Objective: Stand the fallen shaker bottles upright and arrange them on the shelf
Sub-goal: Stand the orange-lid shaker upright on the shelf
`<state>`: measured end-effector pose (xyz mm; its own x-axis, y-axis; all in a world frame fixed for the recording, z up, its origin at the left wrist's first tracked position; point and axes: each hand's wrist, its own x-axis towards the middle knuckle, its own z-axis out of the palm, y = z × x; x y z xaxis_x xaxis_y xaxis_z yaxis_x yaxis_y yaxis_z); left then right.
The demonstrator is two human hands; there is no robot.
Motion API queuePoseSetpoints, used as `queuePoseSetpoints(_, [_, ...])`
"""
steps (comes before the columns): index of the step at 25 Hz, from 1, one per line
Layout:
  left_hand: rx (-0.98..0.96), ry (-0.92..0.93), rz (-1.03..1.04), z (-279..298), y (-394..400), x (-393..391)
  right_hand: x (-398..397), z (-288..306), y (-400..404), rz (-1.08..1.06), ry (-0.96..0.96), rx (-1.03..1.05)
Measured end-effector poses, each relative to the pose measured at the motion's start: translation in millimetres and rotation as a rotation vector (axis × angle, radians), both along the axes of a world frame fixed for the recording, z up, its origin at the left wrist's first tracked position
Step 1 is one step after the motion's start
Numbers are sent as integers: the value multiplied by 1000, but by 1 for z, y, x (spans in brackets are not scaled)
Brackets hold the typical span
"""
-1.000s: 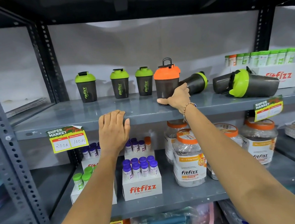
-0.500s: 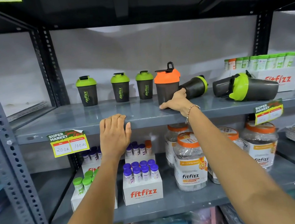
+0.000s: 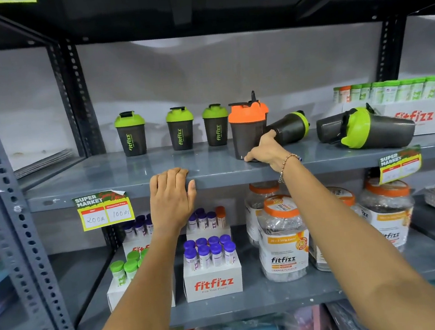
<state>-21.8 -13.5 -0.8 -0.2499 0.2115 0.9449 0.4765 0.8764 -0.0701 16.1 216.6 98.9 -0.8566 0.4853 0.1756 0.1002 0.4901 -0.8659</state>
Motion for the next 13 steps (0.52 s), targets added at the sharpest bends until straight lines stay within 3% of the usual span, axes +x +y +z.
queuePoseSetpoints(4, [-2,22,-2,-1,-1,0,0,-2,-7,-115,28,116])
queuePoseSetpoints(9, [-3,0,2,-1,0,0,4,1,2,9,2,-24])
queuePoseSetpoints(13, [-16,-16,18,0,-2,1,0,-2,-1,-98,51,39])
